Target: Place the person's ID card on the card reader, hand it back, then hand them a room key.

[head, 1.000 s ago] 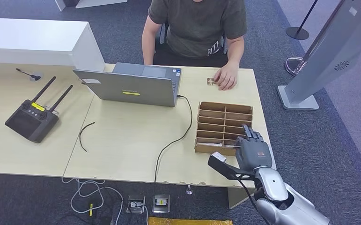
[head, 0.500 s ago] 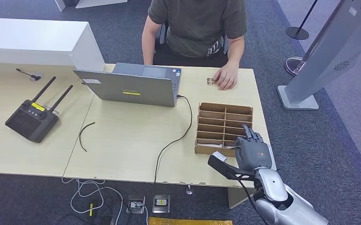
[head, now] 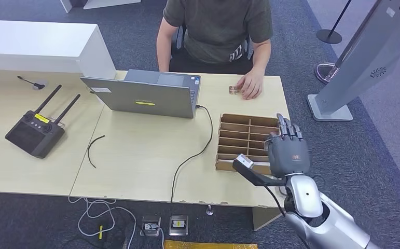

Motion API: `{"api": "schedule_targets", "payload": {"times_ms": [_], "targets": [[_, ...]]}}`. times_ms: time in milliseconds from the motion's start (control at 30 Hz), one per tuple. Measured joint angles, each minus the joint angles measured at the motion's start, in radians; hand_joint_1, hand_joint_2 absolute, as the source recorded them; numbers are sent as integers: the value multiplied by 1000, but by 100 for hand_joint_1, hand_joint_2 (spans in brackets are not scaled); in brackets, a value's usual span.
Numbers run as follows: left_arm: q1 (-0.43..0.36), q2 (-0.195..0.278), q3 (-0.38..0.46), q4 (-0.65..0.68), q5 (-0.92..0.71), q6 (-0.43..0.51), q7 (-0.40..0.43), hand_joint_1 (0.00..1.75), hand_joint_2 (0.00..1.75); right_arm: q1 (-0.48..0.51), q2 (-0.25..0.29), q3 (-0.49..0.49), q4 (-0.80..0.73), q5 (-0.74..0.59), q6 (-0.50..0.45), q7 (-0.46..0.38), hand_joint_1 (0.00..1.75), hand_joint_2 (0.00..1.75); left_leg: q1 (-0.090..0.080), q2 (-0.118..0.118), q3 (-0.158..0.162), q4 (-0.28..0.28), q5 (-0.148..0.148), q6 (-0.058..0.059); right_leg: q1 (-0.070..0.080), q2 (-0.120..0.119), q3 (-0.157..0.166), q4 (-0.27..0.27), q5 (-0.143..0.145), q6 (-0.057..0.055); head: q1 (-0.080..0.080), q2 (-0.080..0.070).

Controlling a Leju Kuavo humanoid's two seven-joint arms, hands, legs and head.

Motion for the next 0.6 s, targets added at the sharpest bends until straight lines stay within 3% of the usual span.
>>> {"api": "schedule_targets", "payload": {"times_ms": [233, 600], "targets": [[-11, 0, -2, 0, -27, -4, 9, 0, 0, -76, -7, -55, -106, 64, -9, 6, 175, 175, 0, 0, 0, 0, 0, 0, 0, 0, 0, 0, 0, 0, 0, 0], [-28, 0, -17, 0, -59, -11, 27, 0, 0, -115, 21, -65, -113, 7, -17, -33, 175, 175, 0, 0, 0, 0, 0, 0, 0, 0, 0, 0, 0, 0, 0, 0]]}}
